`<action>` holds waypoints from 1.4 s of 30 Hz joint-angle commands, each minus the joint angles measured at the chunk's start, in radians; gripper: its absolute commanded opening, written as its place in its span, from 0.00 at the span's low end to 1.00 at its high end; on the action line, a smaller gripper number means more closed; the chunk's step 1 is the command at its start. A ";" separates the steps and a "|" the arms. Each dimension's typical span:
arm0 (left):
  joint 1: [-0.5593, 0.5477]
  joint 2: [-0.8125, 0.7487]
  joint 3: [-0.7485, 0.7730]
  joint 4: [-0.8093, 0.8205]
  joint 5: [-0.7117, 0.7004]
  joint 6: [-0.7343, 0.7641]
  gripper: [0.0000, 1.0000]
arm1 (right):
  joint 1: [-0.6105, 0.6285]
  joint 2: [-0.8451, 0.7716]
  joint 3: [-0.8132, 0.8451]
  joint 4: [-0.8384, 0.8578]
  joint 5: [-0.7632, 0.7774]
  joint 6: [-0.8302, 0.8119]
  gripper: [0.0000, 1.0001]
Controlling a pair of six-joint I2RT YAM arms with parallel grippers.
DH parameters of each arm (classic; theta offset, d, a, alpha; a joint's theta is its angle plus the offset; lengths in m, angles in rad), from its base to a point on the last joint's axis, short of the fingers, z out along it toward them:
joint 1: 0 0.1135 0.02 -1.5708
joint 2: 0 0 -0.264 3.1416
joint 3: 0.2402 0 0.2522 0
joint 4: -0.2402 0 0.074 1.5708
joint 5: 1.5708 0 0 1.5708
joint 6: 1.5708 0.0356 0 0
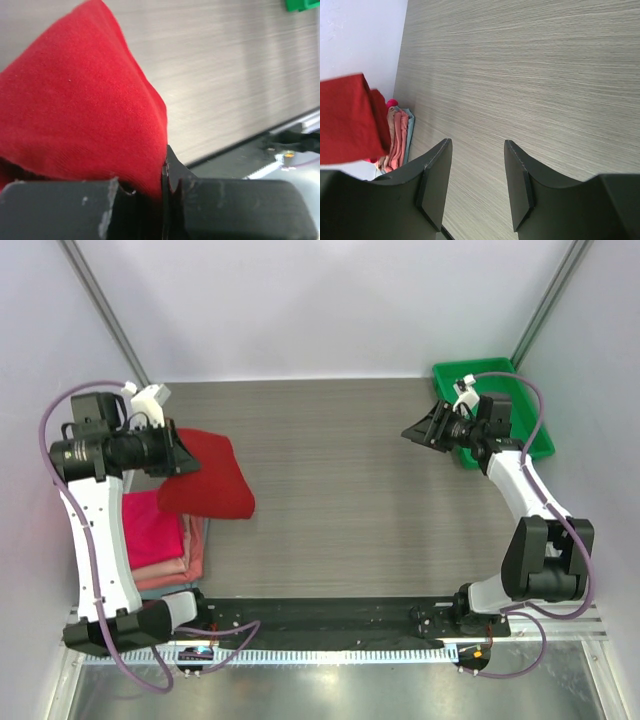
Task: Fold and stack the t-shirts
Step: Neatly place the folded tshirt to the corner
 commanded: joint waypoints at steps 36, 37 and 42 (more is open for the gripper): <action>0.076 -0.093 -0.075 -0.326 -0.507 0.532 0.00 | 0.006 -0.024 -0.058 0.126 -0.051 0.046 0.51; 0.086 -0.090 -0.072 -0.326 -0.530 0.555 0.00 | 0.006 -0.024 -0.058 0.129 -0.051 0.046 0.51; 0.200 -0.038 -0.055 -0.326 -0.551 0.694 0.00 | 0.006 -0.007 -0.050 0.138 -0.051 0.049 0.51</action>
